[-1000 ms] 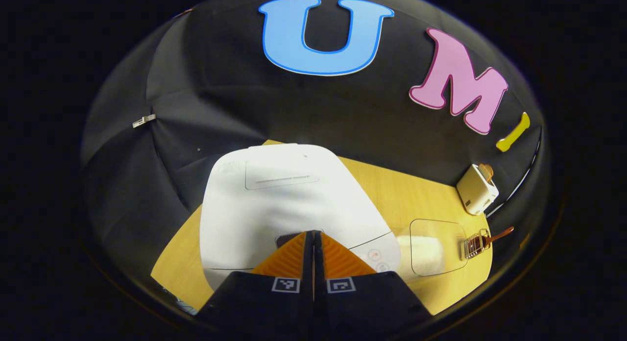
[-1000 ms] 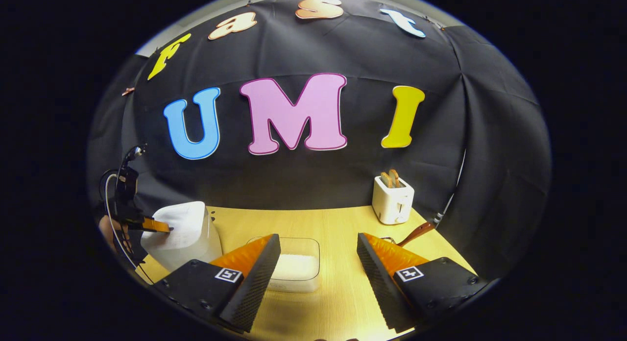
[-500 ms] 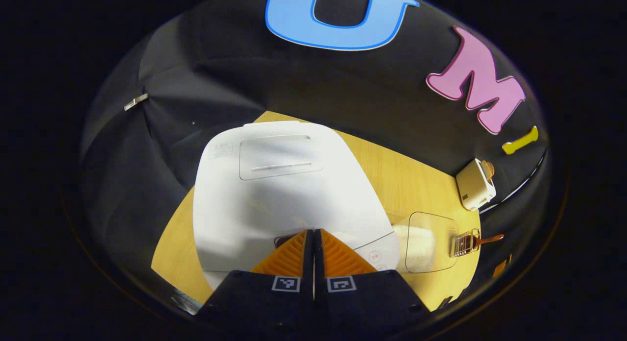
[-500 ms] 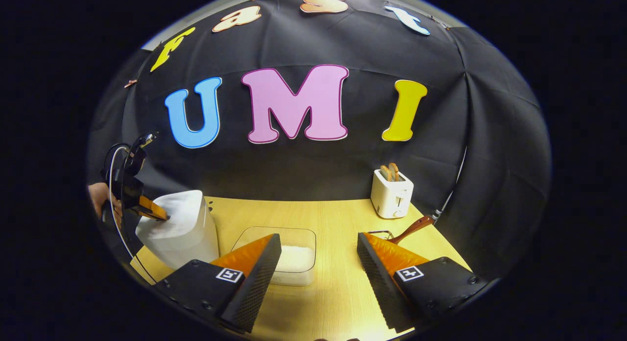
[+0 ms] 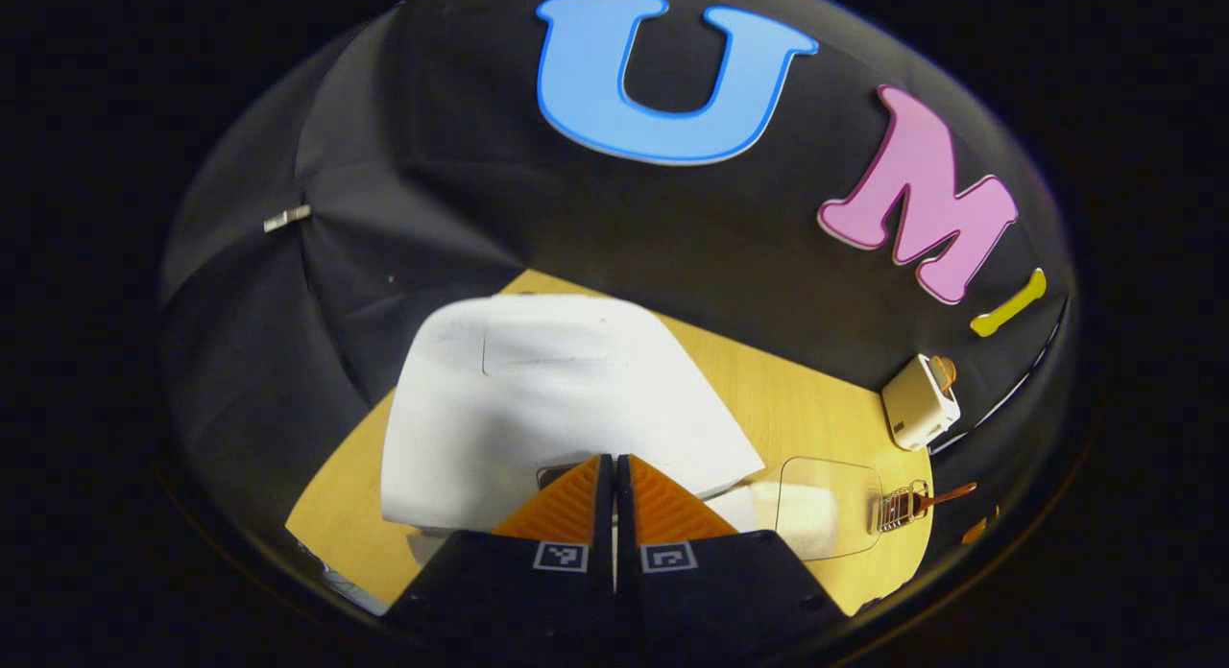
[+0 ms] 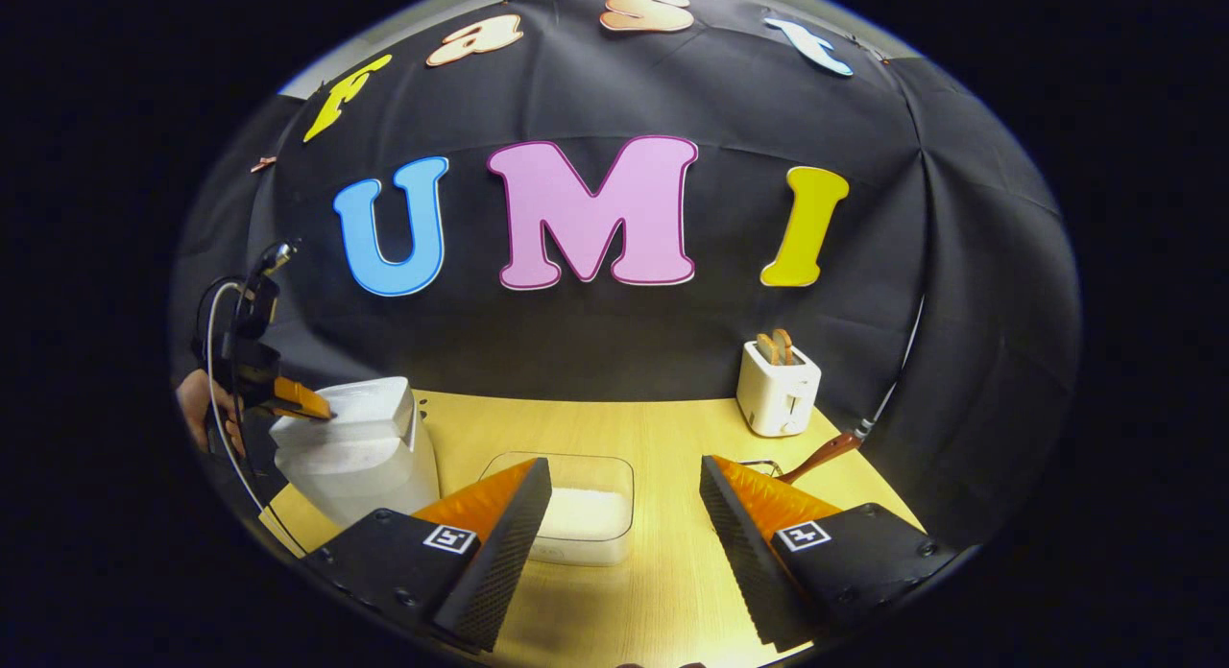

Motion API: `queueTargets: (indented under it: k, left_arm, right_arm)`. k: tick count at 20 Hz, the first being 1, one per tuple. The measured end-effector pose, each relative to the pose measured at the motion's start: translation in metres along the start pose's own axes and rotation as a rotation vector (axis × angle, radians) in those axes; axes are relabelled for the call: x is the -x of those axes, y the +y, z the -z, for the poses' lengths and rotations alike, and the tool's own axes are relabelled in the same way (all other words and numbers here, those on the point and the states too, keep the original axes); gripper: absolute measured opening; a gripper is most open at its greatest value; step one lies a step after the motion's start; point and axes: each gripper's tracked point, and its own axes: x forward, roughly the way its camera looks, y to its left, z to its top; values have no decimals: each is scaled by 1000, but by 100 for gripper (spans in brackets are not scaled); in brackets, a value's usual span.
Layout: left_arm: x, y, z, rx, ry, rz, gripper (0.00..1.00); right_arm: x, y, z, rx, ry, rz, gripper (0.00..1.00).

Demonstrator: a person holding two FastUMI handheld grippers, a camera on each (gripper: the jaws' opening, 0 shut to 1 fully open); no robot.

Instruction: Close the left gripper, press the button to open the rice cooker; take a wooden spoon from the chopstick holder with the right hand, scoop a spoonful of rice and pour it into the rice cooker, then put the wooden spoon back into the chopstick holder.

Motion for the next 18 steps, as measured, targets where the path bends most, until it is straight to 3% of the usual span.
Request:
queueTargets:
  k: [5, 10, 14, 18]
  left_arm:
    - [39, -6, -67, -102, -239, -35, 6]
    - [74, -33, -75, -120, -345, 23, 5]
    - [89, -74, -44, -72, -372, 114, 6]
    - [92, -120, 6, -126, -288, 184, 10]
  right_arm:
    - [-3, -23, -6, -31, -15, 70, 97]
    - [-5, -45, -9, -49, -27, 128, 97]
    - [-10, -69, -4, -72, -20, 174, 97]
    - [-18, -92, 2, -74, 0, 193, 97]
